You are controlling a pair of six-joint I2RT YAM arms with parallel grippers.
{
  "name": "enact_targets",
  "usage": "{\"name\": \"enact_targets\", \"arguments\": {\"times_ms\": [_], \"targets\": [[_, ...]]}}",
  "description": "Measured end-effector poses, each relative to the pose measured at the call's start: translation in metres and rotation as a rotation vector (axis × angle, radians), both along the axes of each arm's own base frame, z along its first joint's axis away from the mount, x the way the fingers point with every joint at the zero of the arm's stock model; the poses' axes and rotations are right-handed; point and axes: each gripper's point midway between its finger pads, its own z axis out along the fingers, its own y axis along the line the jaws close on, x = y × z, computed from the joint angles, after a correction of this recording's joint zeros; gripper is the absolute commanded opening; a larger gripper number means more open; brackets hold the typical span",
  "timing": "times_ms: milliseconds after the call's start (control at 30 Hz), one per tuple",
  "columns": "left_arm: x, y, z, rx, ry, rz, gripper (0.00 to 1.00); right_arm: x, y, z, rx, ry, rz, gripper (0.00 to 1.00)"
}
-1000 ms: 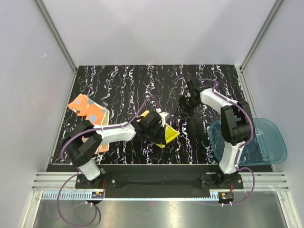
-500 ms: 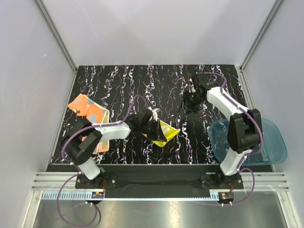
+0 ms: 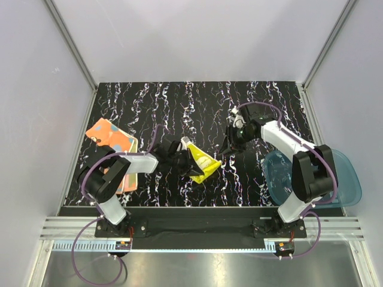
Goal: Roll the towels
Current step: Roll the towel
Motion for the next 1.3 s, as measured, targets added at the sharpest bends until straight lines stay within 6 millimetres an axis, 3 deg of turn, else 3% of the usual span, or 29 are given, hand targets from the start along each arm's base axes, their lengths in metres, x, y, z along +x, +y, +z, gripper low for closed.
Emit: {"name": "enact_targets", "arguments": {"times_ms": [133,433,800,1067,1133,1300], "targets": [[0.004,0.008,-0.008,0.023,0.046,0.032,0.00,-0.017,0.021,-0.005,0.038,0.004,0.075,0.30],[0.003,0.020,-0.027,0.071,0.126,0.058,0.00,-0.037,0.063,-0.010,0.097,-0.013,0.213,0.24],[0.006,0.020,-0.029,0.084,0.132,0.030,0.00,-0.039,0.065,-0.047,0.070,0.076,0.231,0.23],[0.007,0.019,-0.029,0.105,0.121,-0.017,0.01,-0.030,0.068,-0.076,0.035,0.124,0.230,0.20],[0.007,0.020,-0.028,0.112,0.117,-0.026,0.06,-0.025,0.069,-0.080,0.025,0.123,0.226,0.19],[0.008,0.025,-0.029,0.134,0.105,-0.044,0.35,-0.019,0.069,-0.090,0.002,0.133,0.214,0.18]]}}
